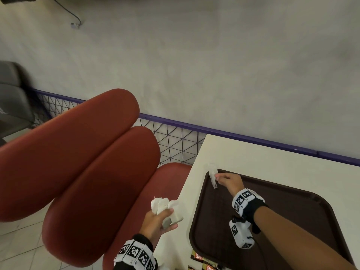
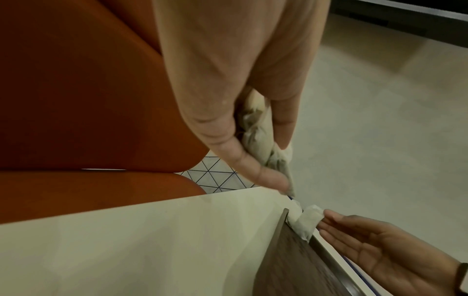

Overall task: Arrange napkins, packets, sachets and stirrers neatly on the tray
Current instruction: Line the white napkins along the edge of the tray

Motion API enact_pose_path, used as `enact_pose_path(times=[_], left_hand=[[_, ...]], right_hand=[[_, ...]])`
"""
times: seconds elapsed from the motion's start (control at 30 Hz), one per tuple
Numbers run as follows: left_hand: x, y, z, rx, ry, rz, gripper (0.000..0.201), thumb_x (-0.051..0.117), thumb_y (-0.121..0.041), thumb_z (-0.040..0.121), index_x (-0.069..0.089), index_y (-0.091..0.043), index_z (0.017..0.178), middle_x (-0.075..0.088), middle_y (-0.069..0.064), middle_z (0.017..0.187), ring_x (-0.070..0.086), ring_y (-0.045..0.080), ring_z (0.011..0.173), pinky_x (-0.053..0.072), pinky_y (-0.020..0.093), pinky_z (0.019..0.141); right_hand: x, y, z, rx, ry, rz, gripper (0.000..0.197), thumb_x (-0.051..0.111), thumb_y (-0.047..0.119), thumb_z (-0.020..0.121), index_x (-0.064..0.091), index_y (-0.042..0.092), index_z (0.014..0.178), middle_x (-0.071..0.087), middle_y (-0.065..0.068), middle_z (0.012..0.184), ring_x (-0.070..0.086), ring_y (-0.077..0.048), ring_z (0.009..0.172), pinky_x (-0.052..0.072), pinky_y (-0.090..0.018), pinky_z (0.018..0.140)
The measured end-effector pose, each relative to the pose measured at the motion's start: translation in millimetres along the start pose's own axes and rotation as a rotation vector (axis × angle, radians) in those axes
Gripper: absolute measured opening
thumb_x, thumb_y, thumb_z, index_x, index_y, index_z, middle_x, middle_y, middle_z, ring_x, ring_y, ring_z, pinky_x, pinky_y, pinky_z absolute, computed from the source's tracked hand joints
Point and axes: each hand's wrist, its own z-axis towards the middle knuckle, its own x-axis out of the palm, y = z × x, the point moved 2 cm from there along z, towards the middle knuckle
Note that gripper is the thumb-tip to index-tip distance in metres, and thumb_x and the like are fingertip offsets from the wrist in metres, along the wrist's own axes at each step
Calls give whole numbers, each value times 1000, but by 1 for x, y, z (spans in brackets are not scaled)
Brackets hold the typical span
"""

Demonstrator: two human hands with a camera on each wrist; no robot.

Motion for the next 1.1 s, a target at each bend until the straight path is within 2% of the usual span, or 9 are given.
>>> enact_pose_path(times=[0.17,0.23,0.4,0.53,0.73,0.8,0.97,1.03,1.1], left_hand=[[-5,-3,3,-4,-18,-9,30,63,2,83,57,-1,112,58,18,109,61,36,102,59,33,56],[-6,-4,3,-1,-16,-10,28,63,2,83,57,-4,109,60,17,106,62,35,99,59,34,57],[-12,-5,1,8,-14,0,29,64,2,82,57,-5,110,61,17,107,63,34,99,60,39,68],[-15,-7,-2,21,-13,1,23,62,2,84,59,-8,104,61,14,101,64,29,90,59,38,68],[-16,-8,-1,22,-13,1,23,63,2,83,59,-9,103,61,14,101,64,29,90,58,39,69],[-14,-8,-1,14,-3,2,24,63,1,83,59,-7,105,63,14,102,65,29,90,59,38,68],[-9,-8,1,8,21,-16,22,62,3,84,59,-6,103,65,11,98,68,26,82,59,39,69],[-9,-7,2,8,37,-13,25,62,3,84,59,-6,107,66,12,100,69,25,81,59,39,70],[-8,-7,2,5,49,-13,26,61,3,84,58,-4,109,65,13,102,68,27,85,60,37,67]], right_hand=[[-1,8,3,31,76,53,17,60,-6,83,67,-13,97,65,-17,94,60,-25,92,55,-12,65],[0,9,8,39,98,19,18,59,-7,83,66,-13,99,66,-21,99,60,-25,93,54,-10,63],[0,7,28,-38,56,-333,22,55,-2,86,70,-2,102,66,-17,115,59,-30,108,41,-25,91],[7,-3,41,-57,78,-453,30,49,-5,88,63,-2,115,57,-18,127,51,-32,120,36,-31,103],[14,-21,45,12,38,-405,48,44,-19,78,59,2,119,49,-18,135,44,-30,128,34,-30,105],[15,-24,45,59,71,-417,51,42,-18,79,57,4,122,48,-16,135,43,-30,127,35,-27,100],[19,-27,42,158,113,-393,49,41,-13,84,51,3,130,50,-14,113,48,-24,99,36,-23,81],[20,-29,40,175,103,-397,48,43,-10,86,48,2,133,51,-13,115,50,-26,105,39,-26,88],[21,-31,38,180,81,-414,47,44,-7,88,45,0,134,49,-18,133,46,-33,123,35,-31,103]])
